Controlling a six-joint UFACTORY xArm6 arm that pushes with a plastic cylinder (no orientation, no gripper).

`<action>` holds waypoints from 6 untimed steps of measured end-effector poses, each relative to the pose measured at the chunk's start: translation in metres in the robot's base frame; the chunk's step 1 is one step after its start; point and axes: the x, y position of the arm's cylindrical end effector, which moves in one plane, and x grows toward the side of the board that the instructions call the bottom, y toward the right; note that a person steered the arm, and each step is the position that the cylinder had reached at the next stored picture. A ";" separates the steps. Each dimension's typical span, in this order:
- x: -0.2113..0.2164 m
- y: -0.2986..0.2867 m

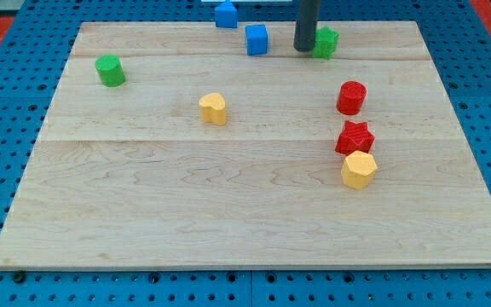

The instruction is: Push the green star into the red circle

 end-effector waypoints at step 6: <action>0.038 0.037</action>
